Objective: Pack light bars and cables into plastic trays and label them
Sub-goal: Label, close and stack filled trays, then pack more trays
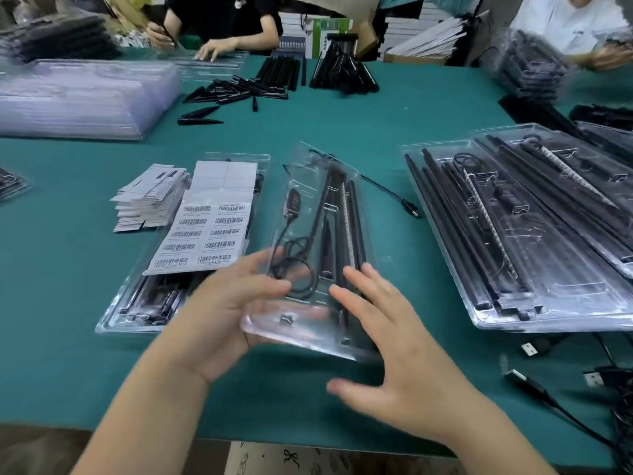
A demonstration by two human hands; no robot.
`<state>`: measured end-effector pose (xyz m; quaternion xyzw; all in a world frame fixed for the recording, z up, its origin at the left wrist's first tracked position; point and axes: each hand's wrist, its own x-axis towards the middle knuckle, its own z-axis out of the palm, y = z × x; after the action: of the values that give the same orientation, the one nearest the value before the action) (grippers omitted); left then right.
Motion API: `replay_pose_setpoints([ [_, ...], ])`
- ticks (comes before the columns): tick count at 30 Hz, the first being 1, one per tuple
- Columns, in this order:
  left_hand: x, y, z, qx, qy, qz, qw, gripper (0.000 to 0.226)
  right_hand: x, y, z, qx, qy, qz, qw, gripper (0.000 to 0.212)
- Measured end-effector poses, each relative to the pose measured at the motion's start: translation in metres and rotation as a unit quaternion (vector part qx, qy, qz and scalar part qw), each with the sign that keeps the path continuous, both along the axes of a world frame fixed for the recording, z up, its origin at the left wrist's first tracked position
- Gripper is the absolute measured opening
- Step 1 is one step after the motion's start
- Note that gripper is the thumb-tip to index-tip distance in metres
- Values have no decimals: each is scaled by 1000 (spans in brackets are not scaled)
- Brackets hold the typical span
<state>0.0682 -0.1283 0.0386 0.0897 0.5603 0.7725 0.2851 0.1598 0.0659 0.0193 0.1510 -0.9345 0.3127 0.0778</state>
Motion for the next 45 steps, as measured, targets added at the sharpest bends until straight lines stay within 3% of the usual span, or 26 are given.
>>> replay_pose_setpoints([
  [2, -7, -10, 9, 25, -22, -11, 999, 64, -6, 3, 0, -37, 59, -5, 998, 81],
  [5, -13, -24, 14, 59, -37, -34, 997, 69, -19, 3, -3, -140, 79, -67, 985, 74],
  [9, -12, -37, 21, 165, -60, -128, 976, 43, -43, 4, -2, -120, 22, -139, 983, 66],
  [12, -20, -42, 24, 82, -14, -18, 996, 48, -61, -3, 11, -130, 98, -159, 974, 46],
  [15, -33, -38, 32, 74, 38, 38, 996, 34, -75, -12, 33, -170, 226, -167, 945, 34],
  [17, -45, -29, 32, 22, 63, 94, 993, 29, -85, -15, 51, -211, 283, -168, 920, 21],
  [21, -63, -3, 25, -190, 217, 176, 941, 64, -104, -15, 95, -293, 344, -191, 871, 19],
  [24, -70, 16, 24, -209, 273, 141, 928, 63, -117, -3, 123, -357, 316, -223, 850, 27],
  [28, -65, 25, 22, -124, 272, 70, 952, 33, -130, 24, 135, -400, 165, -306, 848, 35],
  [32, -55, 37, 13, -44, 197, 68, 977, 26, -132, 41, 117, -449, 28, -359, 817, 46],
  [35, -52, 44, 5, -15, 86, 79, 993, 19, -127, 44, 106, -596, -34, -237, 766, 53],
  [37, -51, 45, 1, 1, 5, 72, 997, 29, -125, 39, 98, -667, -63, -158, 725, 53],
  [39, -48, 45, -1, 76, -90, -17, 993, 36, -125, 24, 82, -628, -87, -155, 757, 41],
  [40, -44, 48, -1, 153, -133, -93, 975, 39, -127, 17, 72, -596, -101, -172, 778, 36],
  [42, -34, 52, 0, 259, -242, -147, 924, 54, -128, 4, 55, -581, -162, -185, 776, 39],
  [44, -25, 55, -5, 333, -337, -179, 862, 39, -127, -6, 44, -624, -259, -146, 722, 64],
  [45, -20, 57, -7, 342, -351, -187, 851, 34, -126, -9, 39, -663, -289, -119, 681, 72],
])
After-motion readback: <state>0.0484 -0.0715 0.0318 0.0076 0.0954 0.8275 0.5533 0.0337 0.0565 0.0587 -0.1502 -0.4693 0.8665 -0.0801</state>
